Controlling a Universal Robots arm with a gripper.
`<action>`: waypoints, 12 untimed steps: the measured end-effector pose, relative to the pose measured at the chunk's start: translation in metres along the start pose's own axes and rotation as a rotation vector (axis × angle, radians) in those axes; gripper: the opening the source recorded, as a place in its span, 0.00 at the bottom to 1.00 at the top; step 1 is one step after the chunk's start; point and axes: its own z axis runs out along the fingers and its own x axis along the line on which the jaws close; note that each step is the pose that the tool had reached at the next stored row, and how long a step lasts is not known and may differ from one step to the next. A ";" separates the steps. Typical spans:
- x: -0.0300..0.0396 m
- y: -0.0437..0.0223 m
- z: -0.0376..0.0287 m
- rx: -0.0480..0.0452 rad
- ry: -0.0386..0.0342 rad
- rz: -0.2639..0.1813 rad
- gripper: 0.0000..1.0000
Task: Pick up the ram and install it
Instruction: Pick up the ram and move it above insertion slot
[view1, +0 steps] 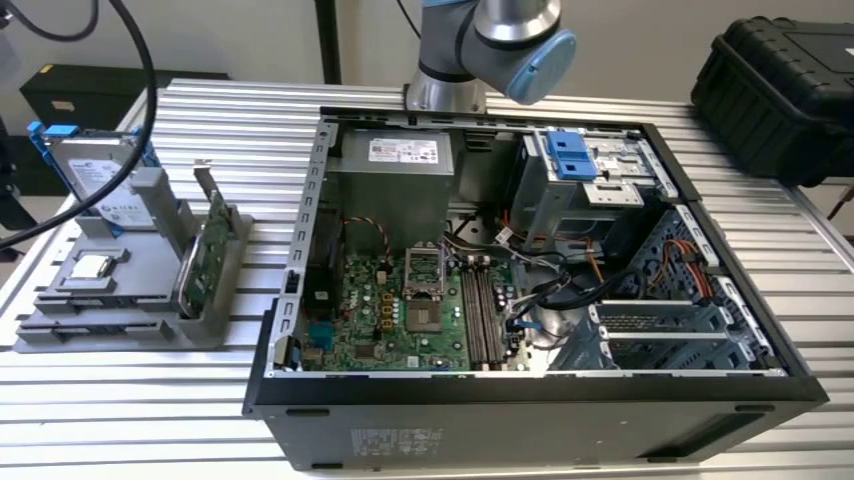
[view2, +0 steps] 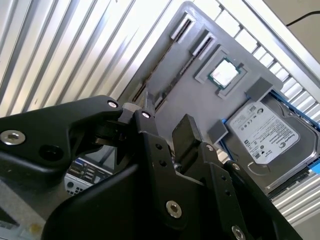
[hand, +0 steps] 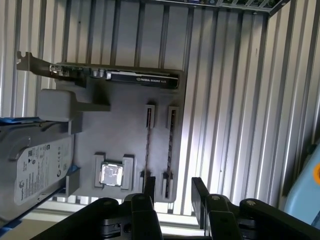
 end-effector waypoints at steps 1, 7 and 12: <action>0.0000 0.0000 0.0007 0.0000 0.0000 0.000 1.00; 0.0000 0.0000 0.0042 0.0000 0.0000 0.000 1.00; 0.0000 -0.0001 0.0071 0.0001 0.0000 0.000 1.00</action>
